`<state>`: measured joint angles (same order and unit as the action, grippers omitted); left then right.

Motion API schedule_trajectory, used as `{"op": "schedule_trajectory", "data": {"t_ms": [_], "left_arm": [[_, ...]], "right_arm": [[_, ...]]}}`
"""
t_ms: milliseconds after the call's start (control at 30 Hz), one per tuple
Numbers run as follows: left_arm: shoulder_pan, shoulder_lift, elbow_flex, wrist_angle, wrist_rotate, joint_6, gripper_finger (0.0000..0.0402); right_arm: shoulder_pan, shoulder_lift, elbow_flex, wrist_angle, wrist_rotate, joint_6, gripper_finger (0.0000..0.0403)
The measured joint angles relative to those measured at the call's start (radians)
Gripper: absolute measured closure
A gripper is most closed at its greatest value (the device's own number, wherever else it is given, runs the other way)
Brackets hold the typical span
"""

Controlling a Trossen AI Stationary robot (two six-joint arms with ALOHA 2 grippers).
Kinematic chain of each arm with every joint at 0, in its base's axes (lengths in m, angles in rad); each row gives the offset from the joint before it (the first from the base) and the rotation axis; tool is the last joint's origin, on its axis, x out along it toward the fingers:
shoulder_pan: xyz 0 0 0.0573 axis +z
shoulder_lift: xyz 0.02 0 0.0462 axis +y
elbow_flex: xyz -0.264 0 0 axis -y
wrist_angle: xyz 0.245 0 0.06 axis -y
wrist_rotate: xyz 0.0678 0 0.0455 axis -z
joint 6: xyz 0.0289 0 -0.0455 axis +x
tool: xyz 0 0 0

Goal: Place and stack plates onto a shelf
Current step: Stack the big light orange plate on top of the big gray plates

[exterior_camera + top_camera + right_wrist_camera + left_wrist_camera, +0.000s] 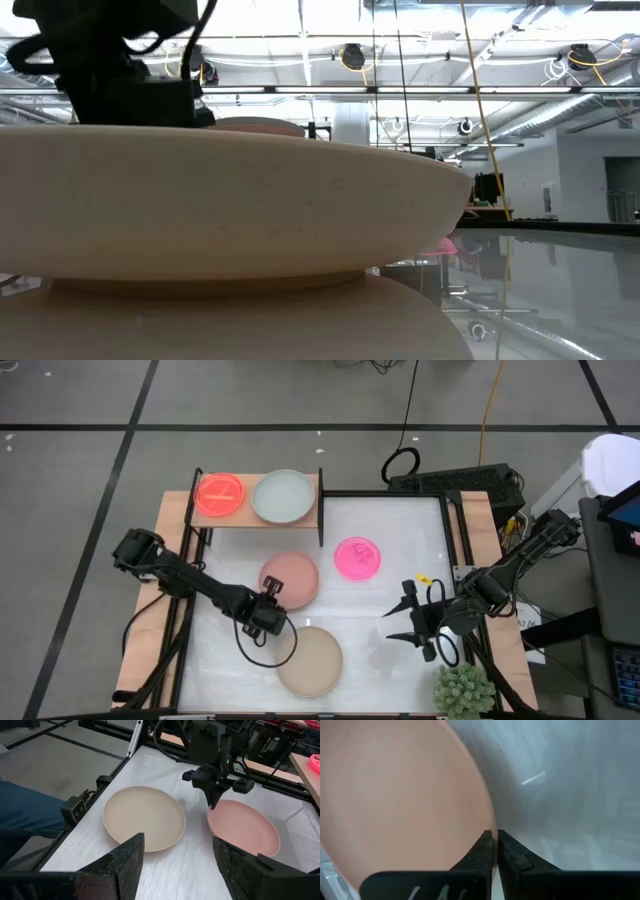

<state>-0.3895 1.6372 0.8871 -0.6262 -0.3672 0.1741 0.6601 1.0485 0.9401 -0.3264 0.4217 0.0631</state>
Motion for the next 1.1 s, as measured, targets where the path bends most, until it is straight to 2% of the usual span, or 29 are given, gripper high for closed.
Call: {"op": "schedule_trajectory", "data": {"t_ms": [467,767,1100], "left_arm": [[-0.11,-0.195,0.03,-0.034,-0.017,-0.009,0.0389],[-0.116,-0.21,0.184,-0.144,-0.093,0.04,0.0389],[-0.05,-0.21,0.345,-0.26,-0.138,0.134,0.0389]], "right_arm": [[0.0,0.0,0.0,0.0,0.0,0.0,0.0187],[0.0,0.0,0.0,0.0,0.0,0.0,0.0187],[0.0,0.0,0.0,0.0,0.001,0.003,0.0187]]}}
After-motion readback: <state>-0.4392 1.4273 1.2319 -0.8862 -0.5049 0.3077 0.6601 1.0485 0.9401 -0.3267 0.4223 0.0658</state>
